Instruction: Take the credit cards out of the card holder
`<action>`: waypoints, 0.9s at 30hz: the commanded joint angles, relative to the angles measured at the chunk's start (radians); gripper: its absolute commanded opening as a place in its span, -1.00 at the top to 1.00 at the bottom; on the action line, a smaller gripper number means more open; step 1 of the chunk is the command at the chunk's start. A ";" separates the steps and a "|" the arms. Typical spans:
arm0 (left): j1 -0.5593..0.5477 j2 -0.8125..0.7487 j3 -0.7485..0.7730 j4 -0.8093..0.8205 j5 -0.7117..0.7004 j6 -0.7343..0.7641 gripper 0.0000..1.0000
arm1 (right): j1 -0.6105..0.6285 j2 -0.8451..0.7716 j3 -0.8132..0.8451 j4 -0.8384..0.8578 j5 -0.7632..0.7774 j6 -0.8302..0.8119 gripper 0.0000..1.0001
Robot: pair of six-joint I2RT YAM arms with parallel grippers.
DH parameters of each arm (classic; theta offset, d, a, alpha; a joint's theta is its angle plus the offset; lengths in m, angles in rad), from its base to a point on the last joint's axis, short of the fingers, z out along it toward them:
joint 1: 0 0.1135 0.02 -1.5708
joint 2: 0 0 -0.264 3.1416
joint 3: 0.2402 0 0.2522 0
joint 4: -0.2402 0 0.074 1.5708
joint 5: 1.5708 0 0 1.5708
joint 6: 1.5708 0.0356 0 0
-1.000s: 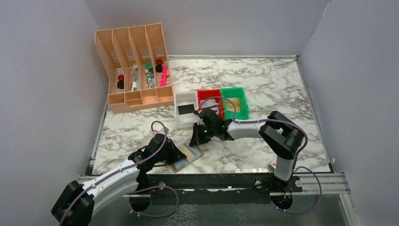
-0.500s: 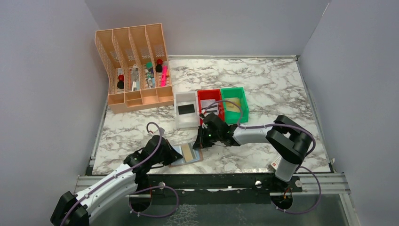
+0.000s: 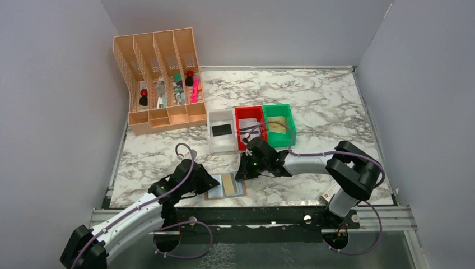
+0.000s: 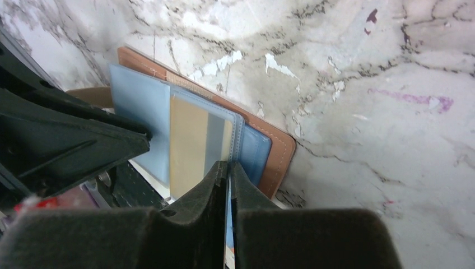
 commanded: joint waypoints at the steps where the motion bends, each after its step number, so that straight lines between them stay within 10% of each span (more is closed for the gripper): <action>1: 0.002 0.040 0.000 0.113 0.028 0.013 0.54 | 0.007 0.003 0.004 -0.232 0.004 -0.093 0.75; 27: 0.003 0.200 -0.201 0.579 0.231 -0.091 0.31 | 0.006 0.131 0.022 -0.074 -0.203 -0.034 0.68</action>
